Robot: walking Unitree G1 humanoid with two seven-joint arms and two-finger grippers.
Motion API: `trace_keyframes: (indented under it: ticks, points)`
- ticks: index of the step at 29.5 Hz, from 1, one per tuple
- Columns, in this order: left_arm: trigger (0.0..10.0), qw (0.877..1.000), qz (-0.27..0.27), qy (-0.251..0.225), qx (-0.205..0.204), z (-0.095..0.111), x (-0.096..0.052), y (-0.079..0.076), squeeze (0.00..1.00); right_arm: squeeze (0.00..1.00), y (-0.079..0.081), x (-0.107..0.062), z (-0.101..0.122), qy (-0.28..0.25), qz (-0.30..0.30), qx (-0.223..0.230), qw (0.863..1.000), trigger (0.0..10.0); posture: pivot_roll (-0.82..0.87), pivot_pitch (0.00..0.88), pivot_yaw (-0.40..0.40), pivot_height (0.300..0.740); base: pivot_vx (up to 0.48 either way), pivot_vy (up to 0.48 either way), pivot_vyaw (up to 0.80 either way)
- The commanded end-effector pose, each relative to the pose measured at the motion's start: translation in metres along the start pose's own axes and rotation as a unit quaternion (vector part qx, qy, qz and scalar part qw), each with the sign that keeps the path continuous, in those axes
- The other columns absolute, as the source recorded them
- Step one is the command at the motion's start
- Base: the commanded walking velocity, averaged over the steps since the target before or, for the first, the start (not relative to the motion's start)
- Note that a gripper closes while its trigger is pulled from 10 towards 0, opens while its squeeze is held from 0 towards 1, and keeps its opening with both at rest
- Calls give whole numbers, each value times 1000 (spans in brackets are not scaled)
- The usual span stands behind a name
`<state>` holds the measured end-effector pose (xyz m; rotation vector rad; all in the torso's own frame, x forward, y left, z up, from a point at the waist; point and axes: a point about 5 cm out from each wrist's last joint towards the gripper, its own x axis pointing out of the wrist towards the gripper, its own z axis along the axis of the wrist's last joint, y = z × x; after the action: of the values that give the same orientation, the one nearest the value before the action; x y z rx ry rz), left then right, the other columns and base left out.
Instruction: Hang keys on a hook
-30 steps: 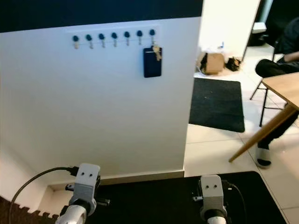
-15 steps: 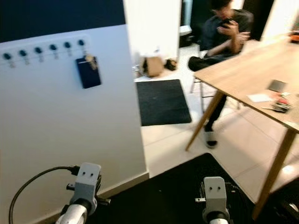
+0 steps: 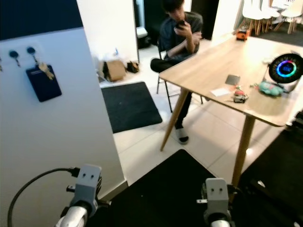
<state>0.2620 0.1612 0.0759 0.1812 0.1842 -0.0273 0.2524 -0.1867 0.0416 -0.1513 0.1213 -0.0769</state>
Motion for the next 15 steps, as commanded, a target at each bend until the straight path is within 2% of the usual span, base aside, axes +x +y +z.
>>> trace_keyframes:
  ticks: [1, 15]
  points:
    - [10000, 1000, 0, 11, 8, -6, -2, 1, 0, 0, -2, -3, -6, 13, -2, -1, 1000, 10000, 8, 146, 81, 740, 0, 0, -800]
    - [10000, 1000, -1, 10, 9, -6, -1, 1, 0, 0, -3, -2, -7, 13, 0, -3, 1000, 10000, 6, 139, 81, 740, 0, 0, -800]
